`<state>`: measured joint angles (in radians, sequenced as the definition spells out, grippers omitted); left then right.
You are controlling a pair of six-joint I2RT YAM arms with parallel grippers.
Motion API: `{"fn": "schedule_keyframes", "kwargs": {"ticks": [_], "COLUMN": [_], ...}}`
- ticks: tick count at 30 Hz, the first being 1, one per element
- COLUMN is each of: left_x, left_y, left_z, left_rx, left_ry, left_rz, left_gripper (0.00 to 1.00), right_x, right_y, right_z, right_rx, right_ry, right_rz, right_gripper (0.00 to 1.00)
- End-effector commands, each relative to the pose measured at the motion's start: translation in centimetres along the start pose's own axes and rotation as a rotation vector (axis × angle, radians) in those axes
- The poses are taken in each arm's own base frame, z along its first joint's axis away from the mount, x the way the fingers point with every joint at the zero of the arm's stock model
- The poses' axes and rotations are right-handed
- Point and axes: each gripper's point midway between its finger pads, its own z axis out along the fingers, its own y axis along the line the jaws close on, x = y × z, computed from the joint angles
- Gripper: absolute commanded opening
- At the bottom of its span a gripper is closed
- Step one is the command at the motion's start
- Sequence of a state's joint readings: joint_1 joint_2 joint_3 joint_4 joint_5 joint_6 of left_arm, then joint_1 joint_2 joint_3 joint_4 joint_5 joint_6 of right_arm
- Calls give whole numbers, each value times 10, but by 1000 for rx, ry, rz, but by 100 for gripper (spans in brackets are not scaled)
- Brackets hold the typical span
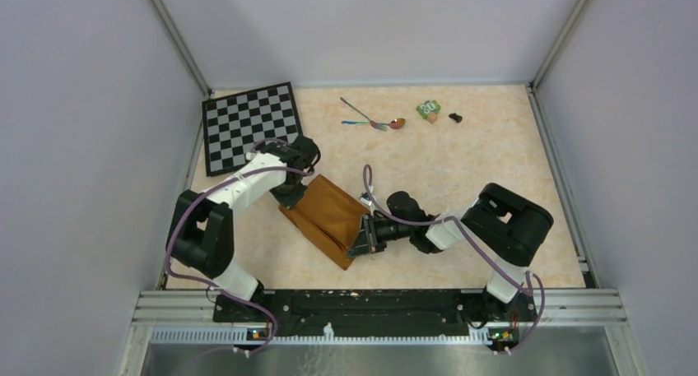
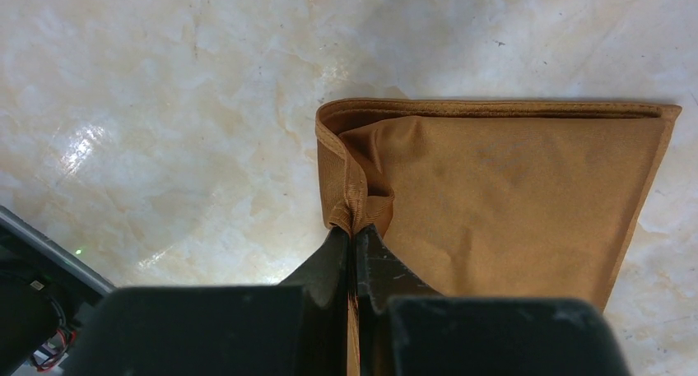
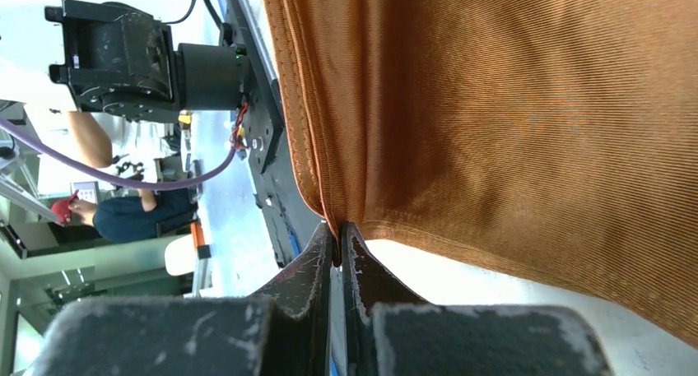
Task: Fold the napkin into a case and place the utensils inside
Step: Fold the lower triangle-folded napkin at the center of the board.
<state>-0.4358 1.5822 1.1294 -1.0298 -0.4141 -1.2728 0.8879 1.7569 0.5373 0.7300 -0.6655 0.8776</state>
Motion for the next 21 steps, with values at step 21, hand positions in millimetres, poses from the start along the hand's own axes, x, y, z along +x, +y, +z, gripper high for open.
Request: {"fn": "schedule_keyframes", "kwargs": {"ticks": [21], "left_x": [-10], "left_y": [-41], "left_z": [32], "left_rx": [-7], "left_ry": [-36], "left_rz": [46], "left_gripper": [0], "right_x": [-17], "right_y": [-29], "right_z": [-6], "right_rx": [138], "right_ry": [19], "right_rz": [-44], "right_gripper": [11]}}
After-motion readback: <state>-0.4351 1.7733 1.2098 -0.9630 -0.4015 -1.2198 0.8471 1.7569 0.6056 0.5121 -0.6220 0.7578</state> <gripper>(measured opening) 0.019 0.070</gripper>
